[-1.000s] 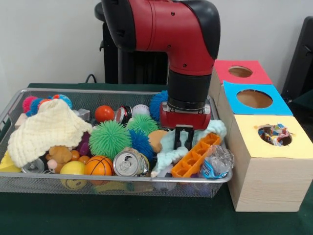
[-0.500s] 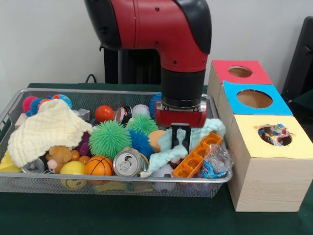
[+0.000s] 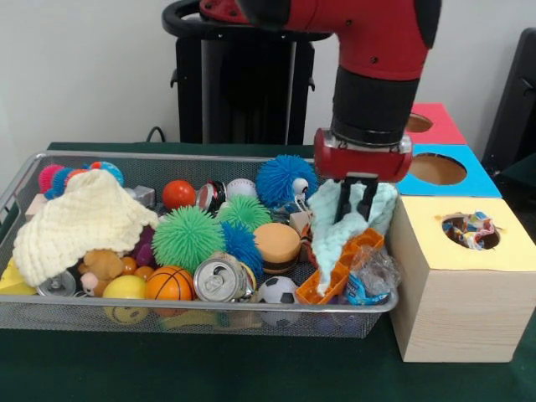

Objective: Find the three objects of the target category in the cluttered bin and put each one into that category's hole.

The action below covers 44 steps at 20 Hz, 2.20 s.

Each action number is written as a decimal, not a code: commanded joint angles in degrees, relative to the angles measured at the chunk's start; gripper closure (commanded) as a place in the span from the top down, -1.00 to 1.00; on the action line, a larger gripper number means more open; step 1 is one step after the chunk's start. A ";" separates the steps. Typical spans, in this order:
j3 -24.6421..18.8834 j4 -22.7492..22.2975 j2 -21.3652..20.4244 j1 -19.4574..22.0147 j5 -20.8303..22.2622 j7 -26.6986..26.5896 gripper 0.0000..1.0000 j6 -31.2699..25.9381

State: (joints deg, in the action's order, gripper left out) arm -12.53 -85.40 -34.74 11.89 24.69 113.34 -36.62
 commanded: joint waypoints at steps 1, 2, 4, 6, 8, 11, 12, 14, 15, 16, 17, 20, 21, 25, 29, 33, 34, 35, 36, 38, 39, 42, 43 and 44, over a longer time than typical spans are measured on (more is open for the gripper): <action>2.35 6.82 -2.01 -1.13 3.81 -5.98 -1.00 -13.18; 2.35 7.24 -2.00 -1.06 3.36 -6.06 -1.00 -15.19; 2.45 7.78 -1.75 -0.85 2.64 -5.79 -1.00 -18.07; 2.07 7.62 -1.93 -0.43 2.37 -5.91 -1.00 -18.80; 2.16 7.57 -2.74 -0.65 2.54 -5.44 -1.00 -19.97; 2.59 8.01 -3.26 -1.03 2.93 -4.84 -1.00 -21.35; 2.71 8.20 -3.26 -1.17 3.10 -4.60 -1.00 -21.68; 2.97 8.58 -3.26 -1.46 3.45 -4.13 -1.00 -22.34; 2.94 8.83 -3.29 -1.45 3.39 -4.17 -1.00 -22.60; 2.98 9.08 -3.40 -1.48 3.30 -4.25 -1.00 -23.09; 3.02 9.24 -3.45 -1.53 3.23 -4.28 -1.00 -23.39; 3.38 10.07 -3.26 -1.75 3.24 -4.15 -1.00 -23.96; 3.46 10.27 -3.07 -1.77 3.17 -4.09 -1.00 -23.94; 3.95 10.57 -2.52 -2.04 3.48 -2.87 -1.00 -23.13; 5.66 10.09 -3.10 -3.16 3.99 0.40 -1.00 -20.92; 7.14 9.09 -3.07 -3.80 3.81 3.70 -1.00 -17.56; 7.63 9.11 -3.18 -4.11 3.89 4.26 -1.00 -17.12; 8.27 8.30 -3.61 -4.41 3.97 4.89 -1.00 -16.41; 9.05 8.27 -3.82 -4.94 3.86 5.91 -1.00 -16.44; 10.22 7.50 -4.07 -5.50 3.61 7.39 -1.00 -15.34; 10.61 6.87 -4.10 -5.52 3.38 7.96 -1.00 -14.32; 11.28 4.92 -3.22 -4.79 1.86 10.36 -1.00 -10.80; 11.50 3.93 -2.80 -4.31 1.11 11.31 -1.00 -9.93; 11.35 2.87 -2.32 -3.53 0.35 11.57 -1.00 -8.82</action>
State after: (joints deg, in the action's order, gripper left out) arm -3.09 -76.17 -38.92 6.55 25.87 113.36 -52.10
